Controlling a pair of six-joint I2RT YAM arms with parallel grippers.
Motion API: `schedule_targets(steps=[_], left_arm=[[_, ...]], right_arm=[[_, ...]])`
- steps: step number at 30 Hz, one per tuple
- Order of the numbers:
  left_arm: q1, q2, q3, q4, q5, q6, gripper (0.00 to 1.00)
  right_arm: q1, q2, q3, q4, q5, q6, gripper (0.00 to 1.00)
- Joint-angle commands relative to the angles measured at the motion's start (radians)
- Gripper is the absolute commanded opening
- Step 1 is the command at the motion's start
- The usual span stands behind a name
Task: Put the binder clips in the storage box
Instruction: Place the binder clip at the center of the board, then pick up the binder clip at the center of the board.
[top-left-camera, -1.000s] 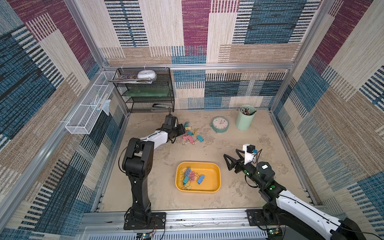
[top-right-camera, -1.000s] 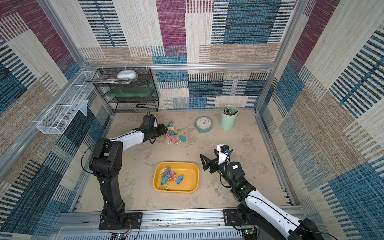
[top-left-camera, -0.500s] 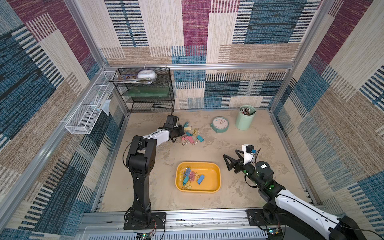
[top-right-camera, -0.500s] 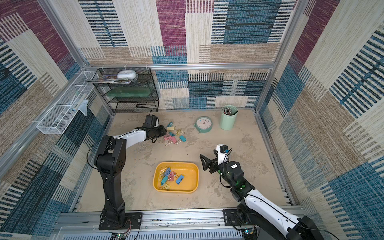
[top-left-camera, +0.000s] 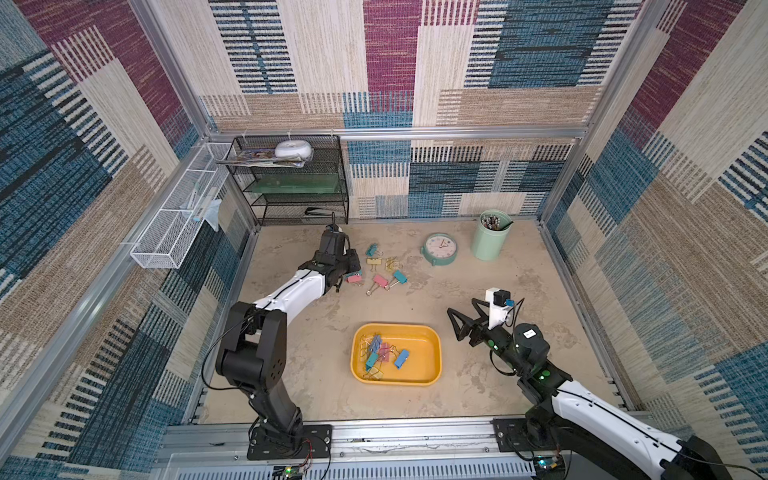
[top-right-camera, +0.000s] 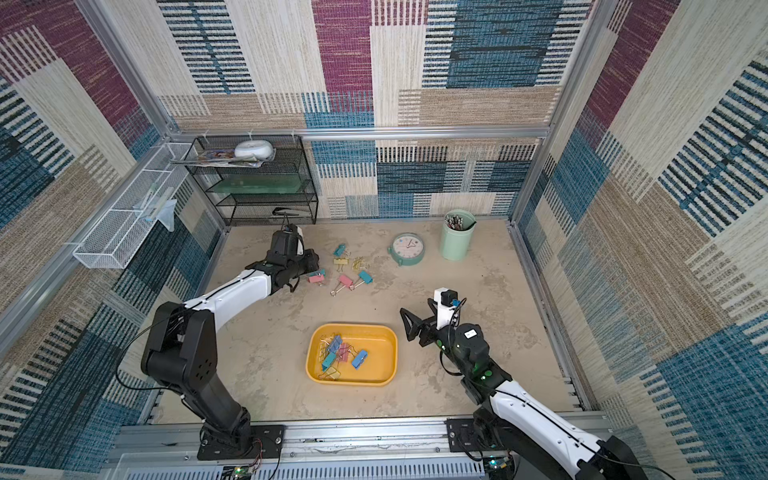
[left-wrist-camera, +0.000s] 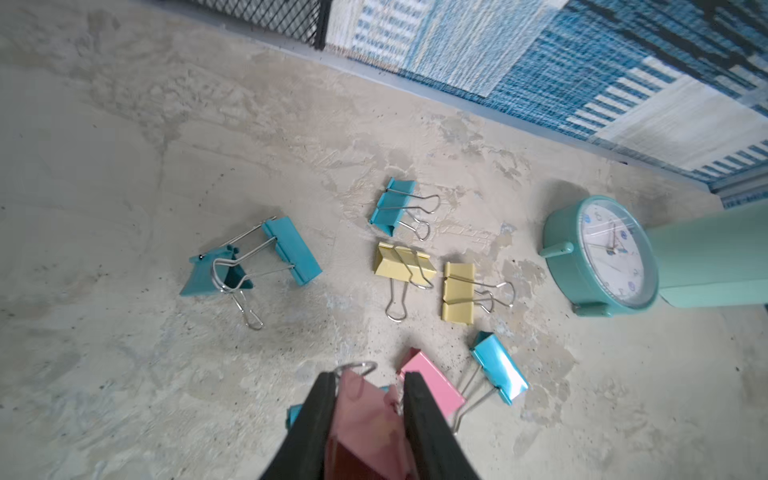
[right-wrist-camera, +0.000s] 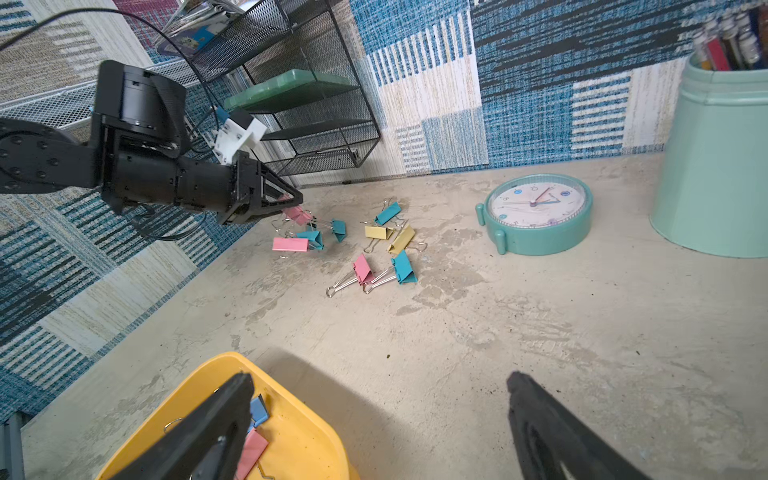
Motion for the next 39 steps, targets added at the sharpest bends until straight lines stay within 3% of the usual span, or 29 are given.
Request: schedule_targets(steps=[1, 5, 12, 15, 19, 22, 29, 34, 39], left_arm=[[-0.035, -0.047, -0.061, 0.041, -0.119, 0.115, 0.31], [-0.066, 0.023, -0.094, 0.100, -0.212, 0.199, 0.30], [-0.068, 0.139, -0.074, -0.014, -0.289, 0.083, 0.29], [-0.068, 0.159, -0.077, -0.030, -0.374, 0.067, 0.37], [-0.060, 0.152, -0.097, -0.013, -0.460, 0.039, 0.44], [-0.054, 0.137, -0.098, -0.010, -0.461, 0.031, 0.51], [-0.046, -0.004, -0.154, 0.018, -0.454, 0.012, 0.52], [0.013, -0.127, -0.188, 0.029, -0.330, -0.043, 0.53], [0.055, -0.013, -0.035, -0.040, 0.077, 0.037, 0.54]], right_arm=[[0.001, -0.003, 0.001, 0.006, 0.001, -0.002, 0.98], [0.001, -0.003, -0.001, 0.008, -0.002, 0.002, 0.98], [0.000, -0.006, -0.001, 0.002, 0.009, -0.005, 0.99], [0.000, -0.002, -0.001, 0.006, 0.006, -0.004, 0.98], [0.000, 0.008, 0.000, 0.012, -0.003, 0.000, 0.98], [0.001, 0.008, 0.000, 0.010, -0.002, -0.001, 0.98], [0.000, 0.016, -0.001, 0.012, 0.003, -0.004, 0.98], [0.000, 0.027, 0.000, 0.020, -0.003, -0.001, 0.98], [0.000, 0.031, 0.000, 0.023, -0.006, 0.001, 0.98]])
